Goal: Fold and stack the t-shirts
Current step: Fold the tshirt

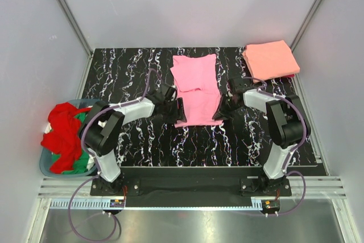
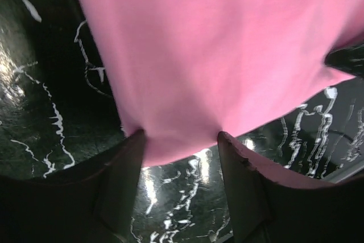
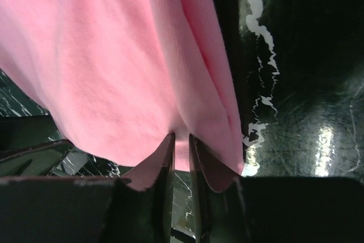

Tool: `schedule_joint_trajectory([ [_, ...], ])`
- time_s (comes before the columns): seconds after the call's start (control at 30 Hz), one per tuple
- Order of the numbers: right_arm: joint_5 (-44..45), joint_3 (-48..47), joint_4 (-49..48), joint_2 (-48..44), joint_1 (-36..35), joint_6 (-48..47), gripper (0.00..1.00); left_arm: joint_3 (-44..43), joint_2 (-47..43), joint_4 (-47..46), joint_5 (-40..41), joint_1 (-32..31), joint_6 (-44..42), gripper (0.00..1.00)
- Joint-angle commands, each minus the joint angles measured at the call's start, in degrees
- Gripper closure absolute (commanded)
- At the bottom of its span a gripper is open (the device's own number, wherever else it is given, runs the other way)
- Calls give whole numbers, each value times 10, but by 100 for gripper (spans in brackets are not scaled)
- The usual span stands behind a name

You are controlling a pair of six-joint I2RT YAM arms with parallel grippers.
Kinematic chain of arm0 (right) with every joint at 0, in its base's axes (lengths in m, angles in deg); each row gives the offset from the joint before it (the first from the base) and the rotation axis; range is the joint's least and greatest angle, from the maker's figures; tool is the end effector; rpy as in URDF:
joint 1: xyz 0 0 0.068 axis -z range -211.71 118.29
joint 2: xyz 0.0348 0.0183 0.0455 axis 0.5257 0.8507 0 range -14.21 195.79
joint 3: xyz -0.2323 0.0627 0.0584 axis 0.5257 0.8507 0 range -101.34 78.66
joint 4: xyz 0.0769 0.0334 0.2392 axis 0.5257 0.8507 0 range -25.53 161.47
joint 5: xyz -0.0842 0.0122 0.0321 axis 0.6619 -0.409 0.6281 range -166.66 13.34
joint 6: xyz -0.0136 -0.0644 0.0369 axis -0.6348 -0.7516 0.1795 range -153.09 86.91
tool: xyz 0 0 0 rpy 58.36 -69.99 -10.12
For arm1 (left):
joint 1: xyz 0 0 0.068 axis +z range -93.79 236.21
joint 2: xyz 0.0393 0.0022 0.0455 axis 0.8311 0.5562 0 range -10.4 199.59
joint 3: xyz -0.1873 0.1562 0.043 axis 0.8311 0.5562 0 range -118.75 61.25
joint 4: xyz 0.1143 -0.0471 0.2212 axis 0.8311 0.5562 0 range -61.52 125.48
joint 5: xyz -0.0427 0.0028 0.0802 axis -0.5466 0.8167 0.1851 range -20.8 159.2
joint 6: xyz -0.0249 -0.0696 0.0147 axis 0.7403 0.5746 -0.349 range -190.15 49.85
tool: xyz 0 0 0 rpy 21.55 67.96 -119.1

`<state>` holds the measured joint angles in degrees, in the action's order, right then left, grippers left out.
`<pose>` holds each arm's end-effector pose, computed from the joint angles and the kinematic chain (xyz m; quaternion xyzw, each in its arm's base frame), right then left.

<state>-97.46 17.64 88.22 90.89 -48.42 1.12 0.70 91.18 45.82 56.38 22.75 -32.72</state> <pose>0.3229 0.1206 0.0981 0.1126 0.9593 0.2412 0.0946 0.2899 -0.2085 0.1209 -0.0027 0.9566 -0.2445 0.1584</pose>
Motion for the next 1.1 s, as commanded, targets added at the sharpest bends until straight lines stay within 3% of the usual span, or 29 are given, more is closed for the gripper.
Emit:
schedule_joint_trajectory([
  [0.0,5,19,-41,21,1,-4,77,39,16,-62,2,1,15,41],
  [0.1,8,10,-30,21,1,-8,75,58,24,-67,7,1,17,42],
  [0.17,11,-4,-4,11,1,-20,69,47,8,-46,19,1,12,42],
  [0.2,14,-18,5,-7,1,-23,53,37,0,-35,25,1,2,38],
  [0.27,12,-46,37,-28,1,-37,35,0,-29,8,46,1,-15,30],
  [0.3,14,-58,49,-39,1,-43,21,-14,-40,24,53,1,-21,23],
  [0.4,33,-94,103,-94,0,-61,9,-64,-79,91,97,1,-38,14],
  [0.6,74,-58,139,-158,1,-49,5,-34,-150,115,113,-4,-25,12],
  [0.83,79,39,74,-159,3,-10,12,152,-188,-62,36,-6,49,12],
  [1.07,75,66,19,-102,12,-4,19,211,-165,-167,26,-6,84,12],
])
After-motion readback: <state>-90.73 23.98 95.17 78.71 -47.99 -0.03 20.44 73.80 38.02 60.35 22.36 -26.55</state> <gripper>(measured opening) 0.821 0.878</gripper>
